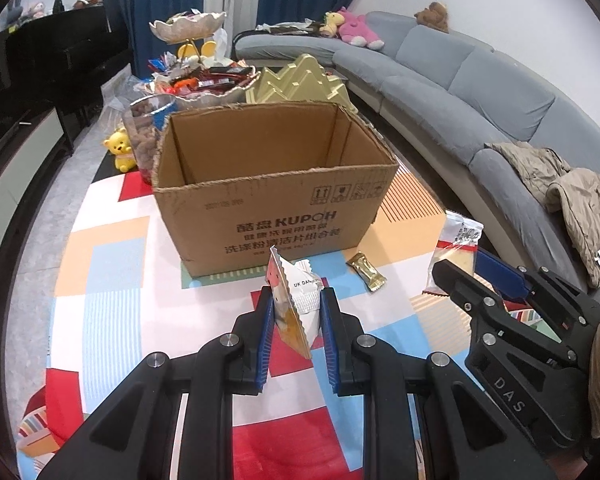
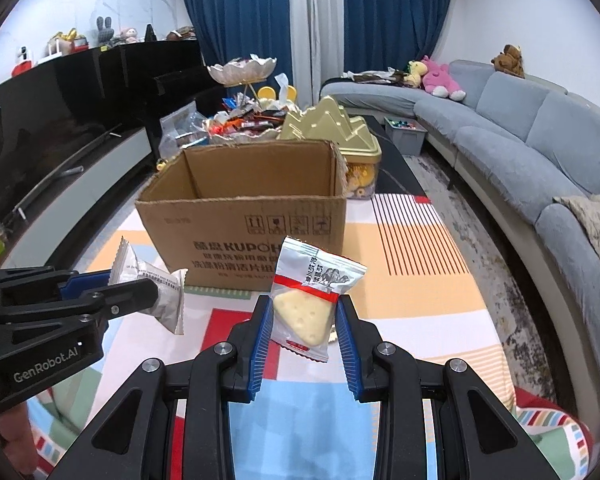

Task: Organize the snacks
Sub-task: 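Lift the pastry and cheese cake packet and carry both over the cardboard box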

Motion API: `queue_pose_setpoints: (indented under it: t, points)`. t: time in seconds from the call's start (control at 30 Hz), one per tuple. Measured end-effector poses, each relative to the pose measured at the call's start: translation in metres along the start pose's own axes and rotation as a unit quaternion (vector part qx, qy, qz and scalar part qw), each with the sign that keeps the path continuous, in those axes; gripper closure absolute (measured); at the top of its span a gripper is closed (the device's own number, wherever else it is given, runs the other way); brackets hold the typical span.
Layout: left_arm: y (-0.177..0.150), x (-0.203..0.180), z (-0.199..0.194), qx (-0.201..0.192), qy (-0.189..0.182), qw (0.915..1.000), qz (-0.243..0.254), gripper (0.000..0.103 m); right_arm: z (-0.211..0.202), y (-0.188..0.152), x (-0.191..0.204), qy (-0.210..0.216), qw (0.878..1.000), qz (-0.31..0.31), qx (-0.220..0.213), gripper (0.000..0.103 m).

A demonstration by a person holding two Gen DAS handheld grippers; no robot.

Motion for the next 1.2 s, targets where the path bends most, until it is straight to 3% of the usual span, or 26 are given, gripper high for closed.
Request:
queue_pose_setpoints:
  t: [0.53, 1.2]
  points:
    - [0.029, 0.019, -0.031, -0.044, 0.025, 0.9986, -0.017, 0.080, -0.024, 0.045, 0.014, 0.017, 0.999, -0.013, -0.047, 0.070]
    - [0.062, 0.027, -0.043, -0.074, 0.038, 0.9961, -0.028, 0.080, -0.024, 0.086, 0.021, 0.025, 0.996, -0.037, -0.078, 0.070]
Point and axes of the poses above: each gripper's, at about its wrist camera, not at the fingertips, and z roughly the way its jaws point, x to its left, y to its top, the point moved 4 cm from there along z, roughly the way its jaws point, and after that the axes turned 7 degrees about y, right-handed, at the moved point
